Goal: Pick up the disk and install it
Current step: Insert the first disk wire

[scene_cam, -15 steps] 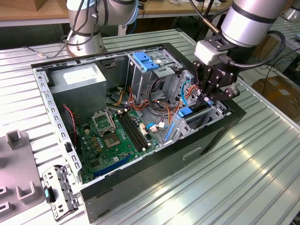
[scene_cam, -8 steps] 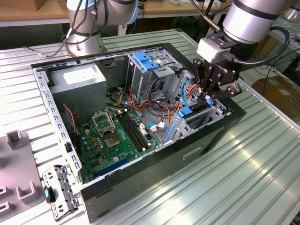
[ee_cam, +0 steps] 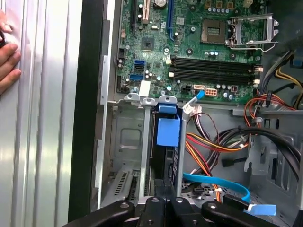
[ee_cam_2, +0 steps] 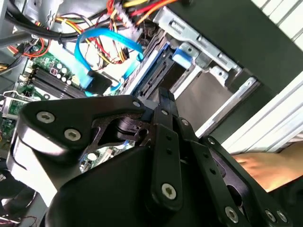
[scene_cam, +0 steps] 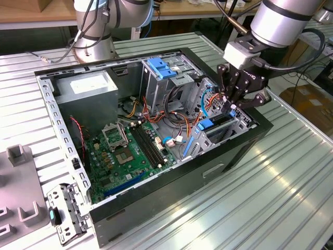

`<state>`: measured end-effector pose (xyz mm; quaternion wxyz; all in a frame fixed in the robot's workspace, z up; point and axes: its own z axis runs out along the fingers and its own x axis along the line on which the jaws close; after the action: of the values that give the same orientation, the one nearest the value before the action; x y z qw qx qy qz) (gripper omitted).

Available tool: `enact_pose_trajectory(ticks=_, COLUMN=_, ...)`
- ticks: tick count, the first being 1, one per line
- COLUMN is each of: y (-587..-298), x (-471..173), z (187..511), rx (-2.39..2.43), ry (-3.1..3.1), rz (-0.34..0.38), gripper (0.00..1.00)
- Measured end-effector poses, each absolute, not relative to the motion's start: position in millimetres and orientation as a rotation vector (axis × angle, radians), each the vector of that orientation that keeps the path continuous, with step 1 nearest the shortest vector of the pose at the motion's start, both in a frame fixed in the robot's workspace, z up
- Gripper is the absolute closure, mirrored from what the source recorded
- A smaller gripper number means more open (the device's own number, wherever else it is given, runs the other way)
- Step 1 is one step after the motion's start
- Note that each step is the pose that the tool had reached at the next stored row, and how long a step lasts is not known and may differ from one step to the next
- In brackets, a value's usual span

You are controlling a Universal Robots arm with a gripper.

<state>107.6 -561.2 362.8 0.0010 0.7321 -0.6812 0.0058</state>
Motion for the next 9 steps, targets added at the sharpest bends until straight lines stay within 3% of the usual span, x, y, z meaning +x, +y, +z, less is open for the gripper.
enact_pose_trajectory(ticks=9, y=-555.6, x=115.6, z=362.8, rx=2.432, ry=-1.986, rz=0.018, gripper=0.89)
